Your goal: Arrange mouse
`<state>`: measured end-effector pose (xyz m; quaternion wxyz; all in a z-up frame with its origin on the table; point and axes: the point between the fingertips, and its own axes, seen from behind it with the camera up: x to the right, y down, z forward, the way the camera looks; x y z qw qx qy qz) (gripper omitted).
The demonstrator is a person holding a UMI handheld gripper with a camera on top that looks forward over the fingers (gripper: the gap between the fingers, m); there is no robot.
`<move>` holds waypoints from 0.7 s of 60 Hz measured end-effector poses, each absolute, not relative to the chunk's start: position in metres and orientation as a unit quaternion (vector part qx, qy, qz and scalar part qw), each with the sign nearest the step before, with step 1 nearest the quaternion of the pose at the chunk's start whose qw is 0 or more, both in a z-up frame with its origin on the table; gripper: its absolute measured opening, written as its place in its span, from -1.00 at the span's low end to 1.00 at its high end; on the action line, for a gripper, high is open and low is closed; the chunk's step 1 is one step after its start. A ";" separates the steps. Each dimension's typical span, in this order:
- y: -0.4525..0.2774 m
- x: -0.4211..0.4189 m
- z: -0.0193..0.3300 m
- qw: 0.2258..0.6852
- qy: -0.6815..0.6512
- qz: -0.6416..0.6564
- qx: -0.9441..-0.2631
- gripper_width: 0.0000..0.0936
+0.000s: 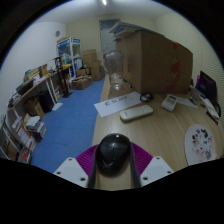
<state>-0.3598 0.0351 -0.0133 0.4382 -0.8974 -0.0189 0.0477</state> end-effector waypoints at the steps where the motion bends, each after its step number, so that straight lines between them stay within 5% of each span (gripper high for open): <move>1: 0.035 -0.359 -0.013 0.438 -0.021 0.049 -0.898 0.07; 13: 0.024 -0.352 0.010 0.440 -0.075 0.061 -0.893 -0.09; 26: 0.021 -0.257 0.172 0.541 -0.083 0.082 -0.833 -0.09; 32: 0.022 -0.170 0.213 0.569 -0.072 0.057 -0.817 -0.10; 37: 0.018 -0.105 0.189 0.553 -0.074 0.033 -0.829 -0.10; 42: 0.013 -0.064 0.126 0.506 -0.077 0.025 -0.859 -0.10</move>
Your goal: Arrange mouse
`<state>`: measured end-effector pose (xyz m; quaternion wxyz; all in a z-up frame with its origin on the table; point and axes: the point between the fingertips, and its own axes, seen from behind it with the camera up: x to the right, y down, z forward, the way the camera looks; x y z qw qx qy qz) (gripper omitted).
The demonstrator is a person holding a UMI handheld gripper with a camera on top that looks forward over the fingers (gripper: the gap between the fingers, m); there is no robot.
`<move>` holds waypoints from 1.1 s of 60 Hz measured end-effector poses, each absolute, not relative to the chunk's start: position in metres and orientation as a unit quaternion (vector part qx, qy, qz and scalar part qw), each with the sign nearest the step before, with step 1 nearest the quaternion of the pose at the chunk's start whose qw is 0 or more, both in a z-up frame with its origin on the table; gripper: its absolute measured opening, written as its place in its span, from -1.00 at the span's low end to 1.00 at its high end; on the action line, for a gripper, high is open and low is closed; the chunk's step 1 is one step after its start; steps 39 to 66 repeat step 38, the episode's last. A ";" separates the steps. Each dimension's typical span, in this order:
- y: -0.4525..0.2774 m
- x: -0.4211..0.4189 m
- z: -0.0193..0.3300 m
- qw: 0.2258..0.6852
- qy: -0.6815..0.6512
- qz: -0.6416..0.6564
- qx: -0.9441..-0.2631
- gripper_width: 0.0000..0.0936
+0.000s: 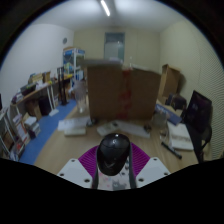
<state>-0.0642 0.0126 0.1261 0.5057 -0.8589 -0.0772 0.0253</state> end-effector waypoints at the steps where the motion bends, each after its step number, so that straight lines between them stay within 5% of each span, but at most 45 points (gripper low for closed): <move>1: 0.009 -0.061 0.112 0.496 -0.080 0.025 -0.865 -0.10; 13: -0.006 -0.047 -0.007 0.411 -0.085 0.044 -0.906 -0.09; 15: -0.008 -0.046 -0.013 0.407 -0.084 0.046 -0.909 0.06; 17: -0.007 -0.048 -0.012 0.414 -0.081 0.051 -0.905 -0.01; 23: -0.008 -0.046 -0.014 0.405 -0.078 0.058 -0.909 0.27; 30: -0.019 -0.046 -0.003 0.389 -0.052 0.068 -0.917 0.90; 38: -0.053 -0.044 0.036 0.403 -0.022 0.077 -0.911 0.79; 66: -0.053 -0.044 0.036 0.403 -0.022 0.077 -0.911 0.79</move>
